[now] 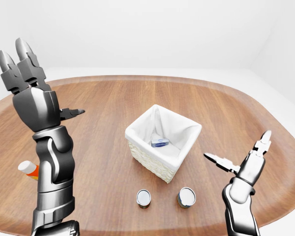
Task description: Pick up the alphabet soup and the cream cheese box, and put them in the basket.
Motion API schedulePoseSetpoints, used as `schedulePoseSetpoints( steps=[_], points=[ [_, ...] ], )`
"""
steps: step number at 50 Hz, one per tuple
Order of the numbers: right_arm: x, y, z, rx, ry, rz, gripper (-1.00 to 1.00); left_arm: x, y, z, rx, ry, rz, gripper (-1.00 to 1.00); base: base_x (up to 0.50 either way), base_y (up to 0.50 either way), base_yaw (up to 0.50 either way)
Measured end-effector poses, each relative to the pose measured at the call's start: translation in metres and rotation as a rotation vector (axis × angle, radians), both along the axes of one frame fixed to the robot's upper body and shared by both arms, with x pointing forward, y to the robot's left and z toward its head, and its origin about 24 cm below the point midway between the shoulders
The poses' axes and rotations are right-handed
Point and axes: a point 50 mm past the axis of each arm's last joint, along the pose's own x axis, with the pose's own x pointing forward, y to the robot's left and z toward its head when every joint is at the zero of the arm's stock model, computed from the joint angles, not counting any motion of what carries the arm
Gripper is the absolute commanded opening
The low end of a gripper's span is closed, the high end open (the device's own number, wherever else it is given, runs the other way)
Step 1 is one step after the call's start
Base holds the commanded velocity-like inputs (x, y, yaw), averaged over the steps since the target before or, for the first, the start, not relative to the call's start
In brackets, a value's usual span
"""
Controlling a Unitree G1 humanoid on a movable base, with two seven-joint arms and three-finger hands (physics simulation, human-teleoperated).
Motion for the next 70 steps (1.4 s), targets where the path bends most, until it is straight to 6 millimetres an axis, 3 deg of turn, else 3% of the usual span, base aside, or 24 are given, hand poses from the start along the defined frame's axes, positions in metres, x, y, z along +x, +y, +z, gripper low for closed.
schedulePoseSetpoints(
  steps=[19,42,70],
  points=[
    [-0.017,0.004,-0.013,0.038,0.062,0.023,1.0,0.002,-0.001,-0.003,0.005,0.019,0.003,1.0,0.0,0.0,0.0],
    [-0.041,0.023,-0.017,0.022,0.159,0.208,1.0,0.007,0.0,-0.007,0.008,0.04,0.008,1.0,0.0,0.0,0.0],
    [-0.059,0.03,-0.023,0.131,0.215,0.411,1.0,0.007,-0.002,-0.009,0.021,0.047,0.013,1.0,0.0,0.0,0.0]
  ],
)
